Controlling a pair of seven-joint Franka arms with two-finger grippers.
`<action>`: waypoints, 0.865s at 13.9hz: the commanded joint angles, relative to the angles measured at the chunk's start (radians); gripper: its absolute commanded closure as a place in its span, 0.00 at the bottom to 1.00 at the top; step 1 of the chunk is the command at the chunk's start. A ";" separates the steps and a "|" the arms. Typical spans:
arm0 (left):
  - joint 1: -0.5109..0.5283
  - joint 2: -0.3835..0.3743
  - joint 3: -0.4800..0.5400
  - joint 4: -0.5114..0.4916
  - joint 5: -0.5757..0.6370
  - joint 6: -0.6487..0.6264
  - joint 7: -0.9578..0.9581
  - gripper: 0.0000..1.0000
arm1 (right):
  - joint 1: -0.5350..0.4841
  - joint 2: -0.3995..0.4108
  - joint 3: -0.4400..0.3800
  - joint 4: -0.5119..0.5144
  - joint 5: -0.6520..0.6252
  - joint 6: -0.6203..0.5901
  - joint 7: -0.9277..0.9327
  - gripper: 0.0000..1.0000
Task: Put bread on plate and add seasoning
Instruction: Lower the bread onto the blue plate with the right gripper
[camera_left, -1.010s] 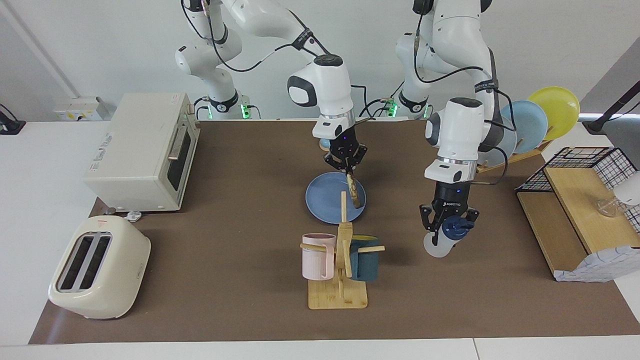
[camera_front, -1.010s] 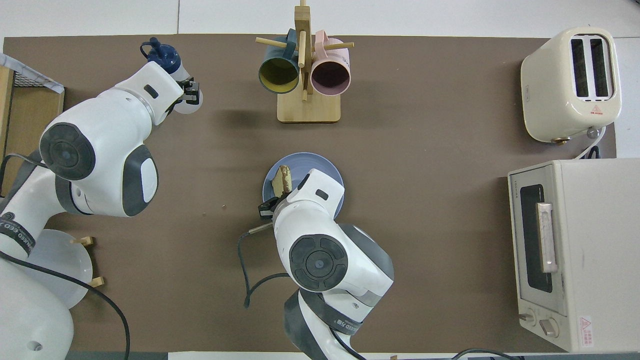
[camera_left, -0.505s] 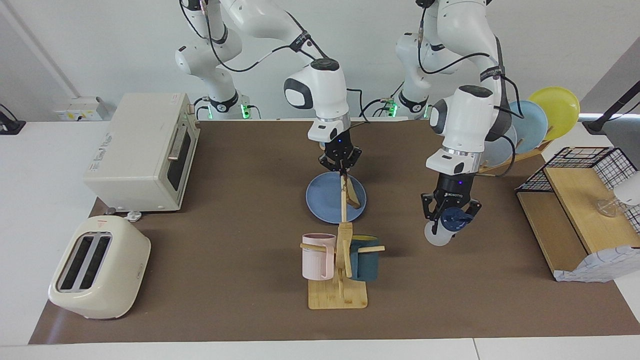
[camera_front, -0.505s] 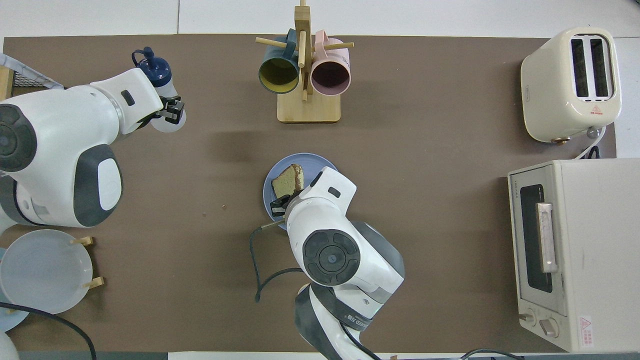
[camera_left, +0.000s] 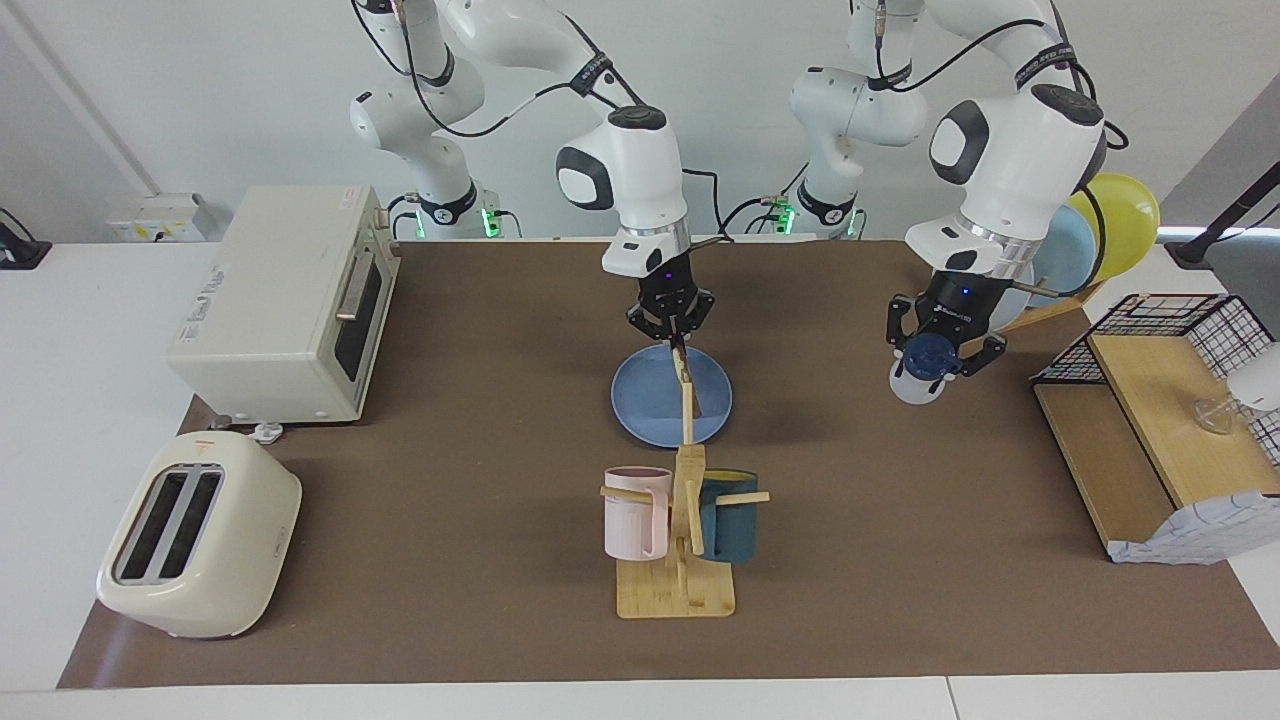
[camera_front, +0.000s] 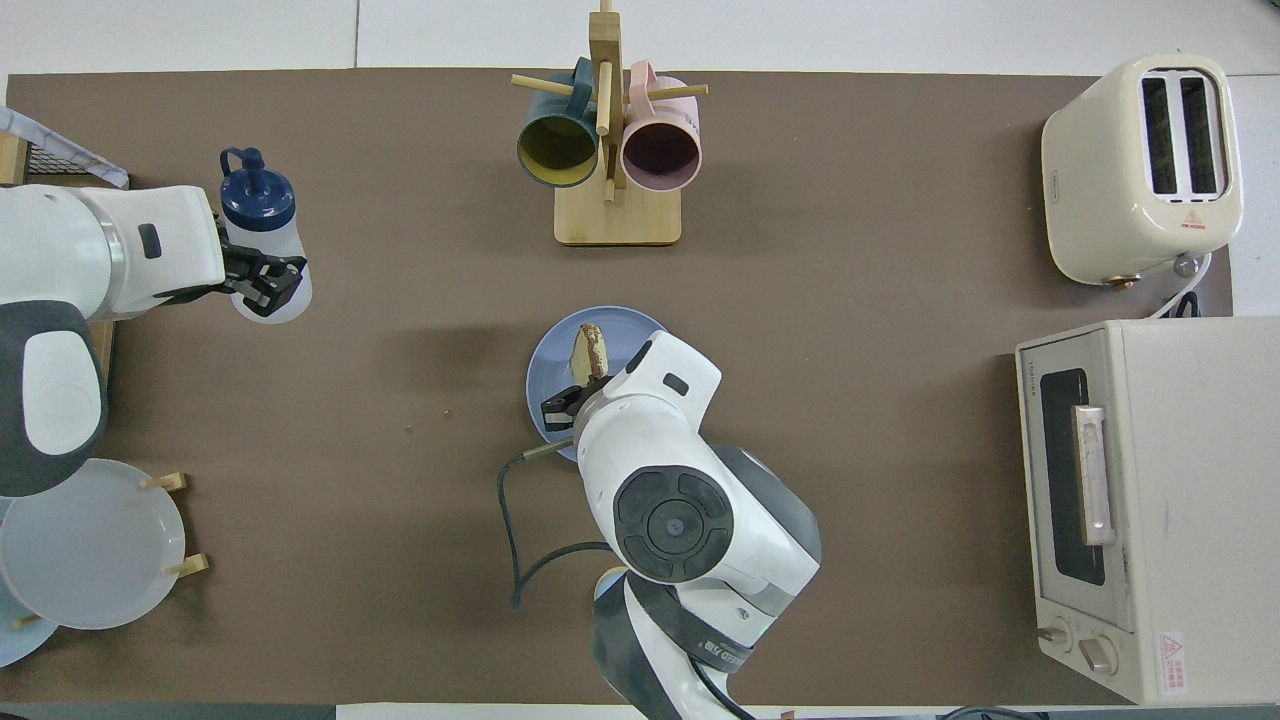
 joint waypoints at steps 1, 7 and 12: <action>0.014 -0.037 -0.009 -0.007 -0.020 -0.099 0.124 1.00 | -0.018 -0.026 0.006 -0.034 -0.022 -0.003 0.046 1.00; 0.014 -0.057 -0.009 -0.005 -0.021 -0.170 0.180 1.00 | -0.072 -0.055 0.009 -0.134 -0.024 0.041 0.069 1.00; 0.016 -0.070 -0.004 -0.007 -0.021 -0.208 0.246 1.00 | -0.095 -0.060 0.011 -0.148 -0.024 0.043 0.067 1.00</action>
